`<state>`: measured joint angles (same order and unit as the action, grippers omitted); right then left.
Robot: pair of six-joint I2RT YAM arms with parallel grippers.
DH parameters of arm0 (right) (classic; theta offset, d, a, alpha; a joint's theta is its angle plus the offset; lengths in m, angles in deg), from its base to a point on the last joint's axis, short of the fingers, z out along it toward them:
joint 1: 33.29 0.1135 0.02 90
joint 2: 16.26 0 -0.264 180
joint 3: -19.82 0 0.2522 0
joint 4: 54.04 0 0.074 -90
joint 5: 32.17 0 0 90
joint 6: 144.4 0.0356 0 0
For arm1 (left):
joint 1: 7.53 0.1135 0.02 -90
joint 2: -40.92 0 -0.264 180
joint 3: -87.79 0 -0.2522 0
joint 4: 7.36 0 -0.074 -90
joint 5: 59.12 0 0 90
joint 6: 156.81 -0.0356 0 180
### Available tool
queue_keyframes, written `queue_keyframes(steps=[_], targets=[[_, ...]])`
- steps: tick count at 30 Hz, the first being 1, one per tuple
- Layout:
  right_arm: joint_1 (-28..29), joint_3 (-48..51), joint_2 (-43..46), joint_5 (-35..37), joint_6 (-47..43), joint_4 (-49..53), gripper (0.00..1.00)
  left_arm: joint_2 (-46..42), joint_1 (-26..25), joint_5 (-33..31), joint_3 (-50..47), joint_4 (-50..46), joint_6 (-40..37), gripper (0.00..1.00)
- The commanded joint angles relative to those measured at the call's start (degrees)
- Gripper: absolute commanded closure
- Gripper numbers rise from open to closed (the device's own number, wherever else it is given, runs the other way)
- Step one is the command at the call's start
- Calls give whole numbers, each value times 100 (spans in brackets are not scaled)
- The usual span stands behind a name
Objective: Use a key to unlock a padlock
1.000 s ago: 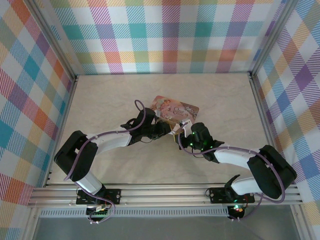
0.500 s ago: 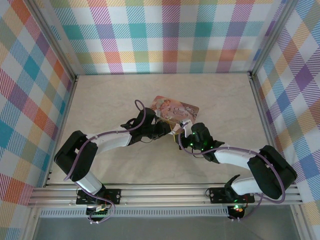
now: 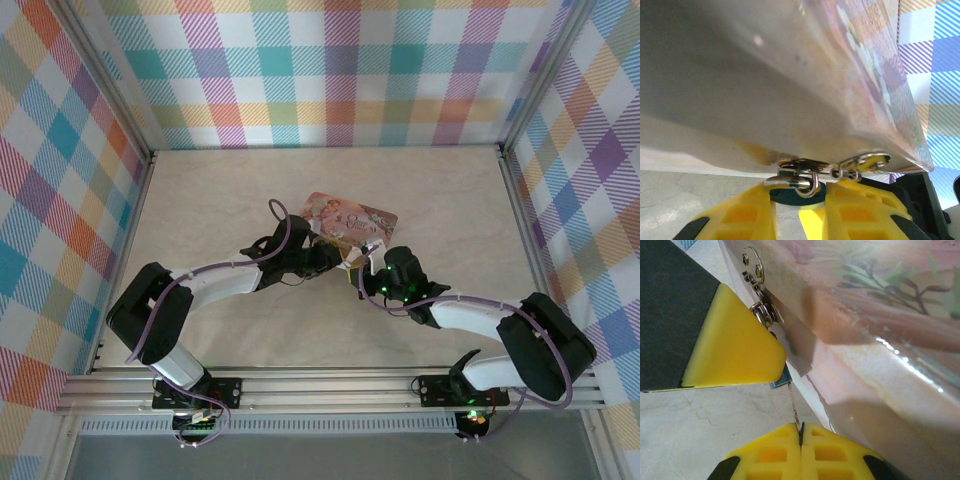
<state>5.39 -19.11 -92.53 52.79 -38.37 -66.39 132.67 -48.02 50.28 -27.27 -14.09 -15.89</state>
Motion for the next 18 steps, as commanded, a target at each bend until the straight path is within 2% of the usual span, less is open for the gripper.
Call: queue_keyframes(steps=[1,18], targets=[[17,10,100,-129,77,-421,100,-244,-115,196,130,-35,-152,78],[17,65,147,-129,44,-226,100,-306,-113,152,129,-44,-160,77]])
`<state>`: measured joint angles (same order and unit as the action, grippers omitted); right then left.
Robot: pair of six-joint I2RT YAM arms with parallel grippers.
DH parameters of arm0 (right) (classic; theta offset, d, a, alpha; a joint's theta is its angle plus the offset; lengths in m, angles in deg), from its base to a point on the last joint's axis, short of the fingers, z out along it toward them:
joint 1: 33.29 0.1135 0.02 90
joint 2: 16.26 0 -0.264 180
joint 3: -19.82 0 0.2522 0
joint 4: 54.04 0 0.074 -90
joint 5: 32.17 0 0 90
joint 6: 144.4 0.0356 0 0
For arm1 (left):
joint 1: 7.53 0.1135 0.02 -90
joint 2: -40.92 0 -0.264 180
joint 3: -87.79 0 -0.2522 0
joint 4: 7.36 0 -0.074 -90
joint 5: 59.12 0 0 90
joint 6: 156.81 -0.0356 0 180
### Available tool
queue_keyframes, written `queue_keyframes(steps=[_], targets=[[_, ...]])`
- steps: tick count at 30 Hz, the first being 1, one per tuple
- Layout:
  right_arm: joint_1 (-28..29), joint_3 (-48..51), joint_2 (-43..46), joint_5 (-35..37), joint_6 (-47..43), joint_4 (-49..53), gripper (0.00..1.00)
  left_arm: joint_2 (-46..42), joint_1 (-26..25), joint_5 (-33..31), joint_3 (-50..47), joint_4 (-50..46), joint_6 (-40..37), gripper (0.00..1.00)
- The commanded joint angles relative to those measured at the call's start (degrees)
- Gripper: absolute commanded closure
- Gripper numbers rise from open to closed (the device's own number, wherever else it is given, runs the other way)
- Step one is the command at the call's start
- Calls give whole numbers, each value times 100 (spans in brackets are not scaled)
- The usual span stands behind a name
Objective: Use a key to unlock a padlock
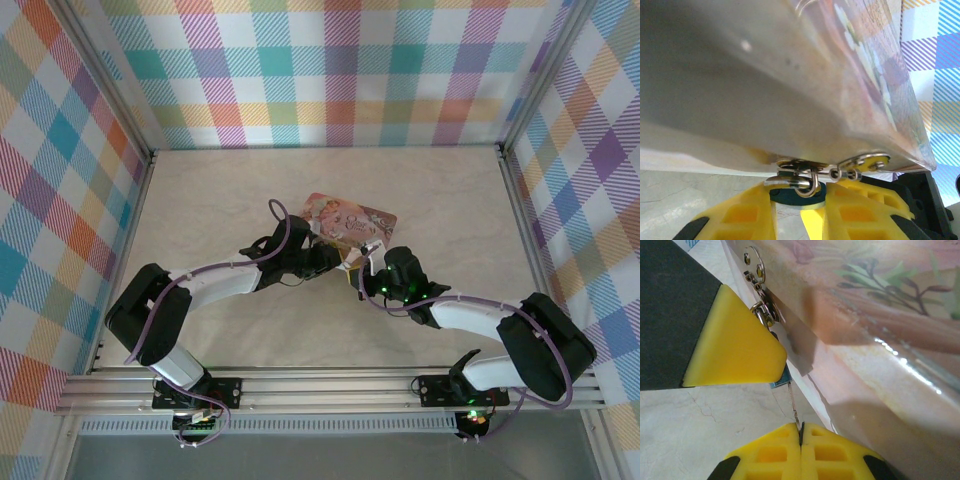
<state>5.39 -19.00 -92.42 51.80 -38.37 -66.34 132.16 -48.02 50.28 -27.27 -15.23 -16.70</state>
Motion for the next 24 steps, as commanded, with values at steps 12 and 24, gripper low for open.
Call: queue_keyframes(steps=[12,24], targets=[[13,128,136,-46,15,-314,100,-238,-115,248,148,93,-79,77],[16,233,153,202,150,-768,100,-211,-117,354,206,-39,-124,77]])
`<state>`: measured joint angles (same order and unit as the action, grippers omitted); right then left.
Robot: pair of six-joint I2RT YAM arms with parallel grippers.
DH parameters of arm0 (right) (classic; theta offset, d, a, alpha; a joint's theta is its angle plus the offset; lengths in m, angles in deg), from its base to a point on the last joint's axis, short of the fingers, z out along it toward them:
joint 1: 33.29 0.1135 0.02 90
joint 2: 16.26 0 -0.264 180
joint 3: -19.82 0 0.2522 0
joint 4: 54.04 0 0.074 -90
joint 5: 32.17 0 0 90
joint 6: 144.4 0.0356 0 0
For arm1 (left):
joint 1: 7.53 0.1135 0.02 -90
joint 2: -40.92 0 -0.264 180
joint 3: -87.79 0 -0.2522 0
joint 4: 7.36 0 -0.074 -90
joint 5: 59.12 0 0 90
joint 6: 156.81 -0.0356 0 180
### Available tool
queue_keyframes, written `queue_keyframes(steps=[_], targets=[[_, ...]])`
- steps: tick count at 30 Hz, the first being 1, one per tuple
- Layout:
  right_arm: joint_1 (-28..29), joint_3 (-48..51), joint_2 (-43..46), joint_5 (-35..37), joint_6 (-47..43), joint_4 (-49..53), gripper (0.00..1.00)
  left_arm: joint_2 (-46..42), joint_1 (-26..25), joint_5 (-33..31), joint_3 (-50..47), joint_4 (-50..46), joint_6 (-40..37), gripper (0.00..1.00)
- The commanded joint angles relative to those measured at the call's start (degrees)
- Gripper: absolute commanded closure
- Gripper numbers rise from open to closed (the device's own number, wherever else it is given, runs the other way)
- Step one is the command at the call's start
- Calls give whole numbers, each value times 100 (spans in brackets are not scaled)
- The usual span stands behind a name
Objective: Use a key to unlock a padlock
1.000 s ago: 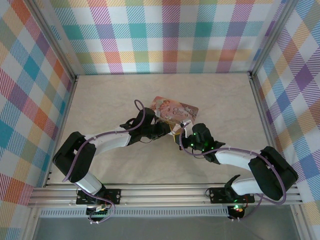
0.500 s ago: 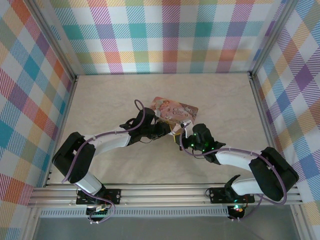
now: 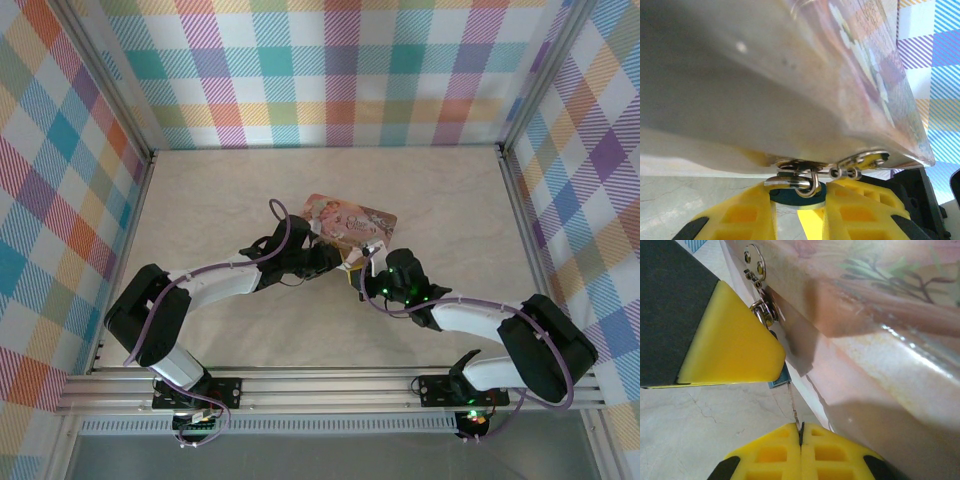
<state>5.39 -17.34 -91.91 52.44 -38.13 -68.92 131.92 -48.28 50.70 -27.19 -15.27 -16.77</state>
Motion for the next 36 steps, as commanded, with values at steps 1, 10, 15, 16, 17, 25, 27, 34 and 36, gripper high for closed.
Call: queue_keyframes(steps=[1,10,15,16,17,25,27,34,36], targets=[[16,80,111,154,135,-552,100,-181,-87,322,200,-47,-122,77],[17,46,142,157,99,-660,100,-203,-89,323,248,-197,-179,77],[12,102,192,187,94,-673,100,-200,-91,335,261,-198,-188,77],[17,92,191,200,100,-703,100,-192,-91,347,261,-198,-188,77],[17,82,167,193,104,-704,100,-191,-84,348,259,-202,-188,77],[17,110,195,126,78,-604,100,-257,-89,255,266,-268,-192,77],[16,188,276,164,62,-500,100,-274,-82,226,270,-291,-192,77],[16,418,512,249,60,-337,100,-285,-73,207,345,-319,-189,77],[17,416,510,214,54,-367,100,-276,-73,224,362,-313,-188,77]])
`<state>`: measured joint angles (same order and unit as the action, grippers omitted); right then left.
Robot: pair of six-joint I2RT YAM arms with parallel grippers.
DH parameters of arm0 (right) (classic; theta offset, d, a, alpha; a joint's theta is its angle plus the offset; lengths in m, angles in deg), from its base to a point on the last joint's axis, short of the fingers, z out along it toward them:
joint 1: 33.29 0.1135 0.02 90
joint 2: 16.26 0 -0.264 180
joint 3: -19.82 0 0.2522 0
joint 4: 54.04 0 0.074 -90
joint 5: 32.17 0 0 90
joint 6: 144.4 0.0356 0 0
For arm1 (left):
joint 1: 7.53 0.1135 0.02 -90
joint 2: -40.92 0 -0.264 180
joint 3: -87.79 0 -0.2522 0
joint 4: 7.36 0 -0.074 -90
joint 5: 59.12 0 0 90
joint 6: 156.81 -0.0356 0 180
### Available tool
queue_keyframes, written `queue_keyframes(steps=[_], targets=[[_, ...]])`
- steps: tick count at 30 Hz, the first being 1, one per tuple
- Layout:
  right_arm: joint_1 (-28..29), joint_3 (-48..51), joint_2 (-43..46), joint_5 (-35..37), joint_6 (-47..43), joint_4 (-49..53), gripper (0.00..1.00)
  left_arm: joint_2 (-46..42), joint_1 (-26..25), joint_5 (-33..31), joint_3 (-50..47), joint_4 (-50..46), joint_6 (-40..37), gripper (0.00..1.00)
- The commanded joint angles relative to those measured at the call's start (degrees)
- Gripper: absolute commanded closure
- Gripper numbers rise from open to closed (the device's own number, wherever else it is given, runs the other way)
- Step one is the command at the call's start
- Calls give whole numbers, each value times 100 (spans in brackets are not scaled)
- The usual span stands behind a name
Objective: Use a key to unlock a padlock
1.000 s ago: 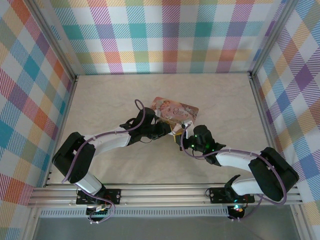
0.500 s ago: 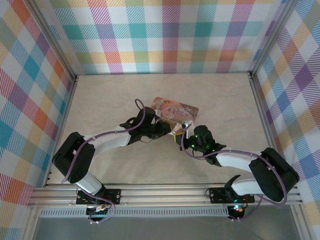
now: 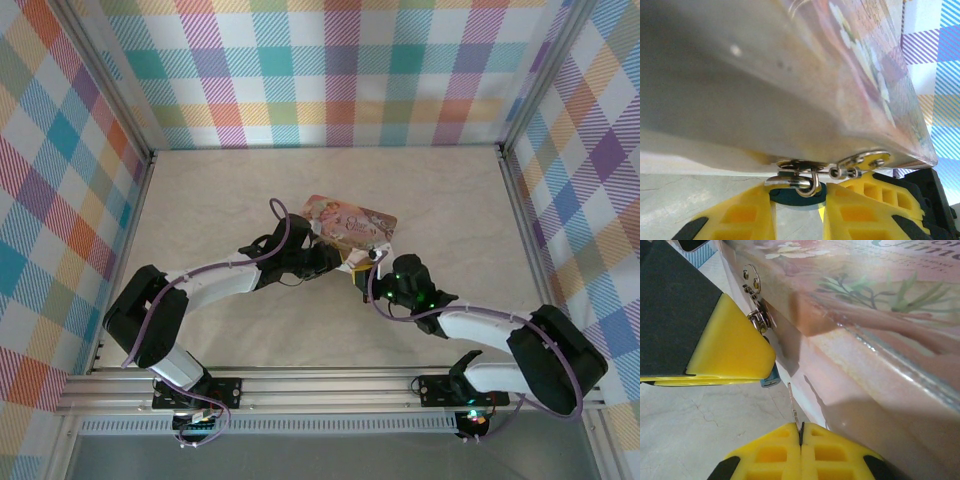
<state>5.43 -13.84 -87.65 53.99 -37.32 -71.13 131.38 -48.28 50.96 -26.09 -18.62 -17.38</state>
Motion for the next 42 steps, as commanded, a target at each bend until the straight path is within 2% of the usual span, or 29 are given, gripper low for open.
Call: queue_keyframes(steps=[1,24,42], targets=[[11,40,68,27,-38,-153,100,-230,-70,204,249,22,-118,77],[13,-321,-623,-487,58,-469,100,-203,-71,260,222,58,-106,77],[12,-113,-302,-407,76,-413,100,-212,-71,155,170,5,-111,77]])
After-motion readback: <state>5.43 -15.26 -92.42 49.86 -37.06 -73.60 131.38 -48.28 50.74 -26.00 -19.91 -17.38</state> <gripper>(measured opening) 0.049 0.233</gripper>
